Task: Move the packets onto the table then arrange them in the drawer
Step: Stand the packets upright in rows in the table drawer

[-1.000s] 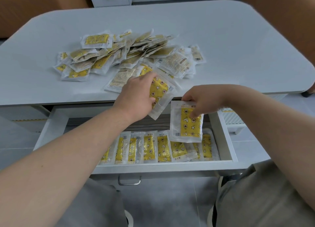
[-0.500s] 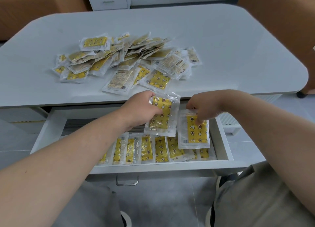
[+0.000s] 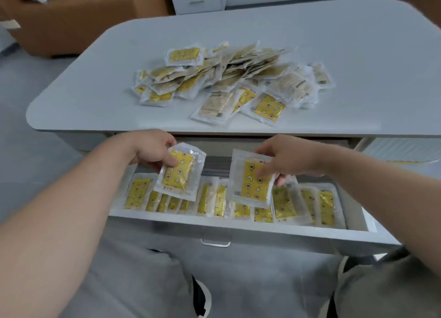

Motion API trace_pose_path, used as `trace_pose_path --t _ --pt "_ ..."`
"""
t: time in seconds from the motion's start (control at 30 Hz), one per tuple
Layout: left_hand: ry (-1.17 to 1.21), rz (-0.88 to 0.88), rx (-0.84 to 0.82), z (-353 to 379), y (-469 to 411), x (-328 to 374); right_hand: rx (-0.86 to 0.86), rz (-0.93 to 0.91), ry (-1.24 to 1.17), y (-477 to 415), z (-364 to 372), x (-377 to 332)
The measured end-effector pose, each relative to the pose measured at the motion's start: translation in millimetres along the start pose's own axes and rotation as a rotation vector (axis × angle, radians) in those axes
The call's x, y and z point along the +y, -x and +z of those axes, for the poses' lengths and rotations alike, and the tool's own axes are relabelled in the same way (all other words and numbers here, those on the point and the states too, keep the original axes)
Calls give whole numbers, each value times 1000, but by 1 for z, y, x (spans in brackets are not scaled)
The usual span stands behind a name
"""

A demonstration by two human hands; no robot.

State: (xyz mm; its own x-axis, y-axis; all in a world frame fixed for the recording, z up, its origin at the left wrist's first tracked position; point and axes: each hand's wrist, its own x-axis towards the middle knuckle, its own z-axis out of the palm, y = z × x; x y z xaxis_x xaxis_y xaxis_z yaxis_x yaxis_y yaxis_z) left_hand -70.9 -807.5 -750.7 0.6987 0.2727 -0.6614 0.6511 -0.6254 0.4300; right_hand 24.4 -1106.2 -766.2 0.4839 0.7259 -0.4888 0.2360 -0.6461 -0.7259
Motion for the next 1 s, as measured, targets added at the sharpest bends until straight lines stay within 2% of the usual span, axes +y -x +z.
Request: trace_pose_path --t 0.1,0.2,0.3,0.4,0.53,0.7,0.87,1.0 --pt "-51 -108 80 -16 -5 -48 91 -21 -10 -14 29 -12" --pt "-73 -140 122 -21 -6 -81 162 -36 24 -23 47 -20" --pt "-39 -119 135 -18 -6 -95 199 -53 102 -23 47 -26" --pt "-64 -60 171 -12 -7 -99 251 -29 63 -23 42 -29" --pt "-236 -21 176 5 -14 -109 310 -25 55 -32 47 -37" --pt "-493 -64 236 7 -19 -121 284 -10 11 -51 71 -48" --pt "-567 -170 213 8 -16 -116 223 11 -42 -76 93 -65" --pt "-601 -153 226 7 -18 -115 188 9 -61 -100 113 -79"
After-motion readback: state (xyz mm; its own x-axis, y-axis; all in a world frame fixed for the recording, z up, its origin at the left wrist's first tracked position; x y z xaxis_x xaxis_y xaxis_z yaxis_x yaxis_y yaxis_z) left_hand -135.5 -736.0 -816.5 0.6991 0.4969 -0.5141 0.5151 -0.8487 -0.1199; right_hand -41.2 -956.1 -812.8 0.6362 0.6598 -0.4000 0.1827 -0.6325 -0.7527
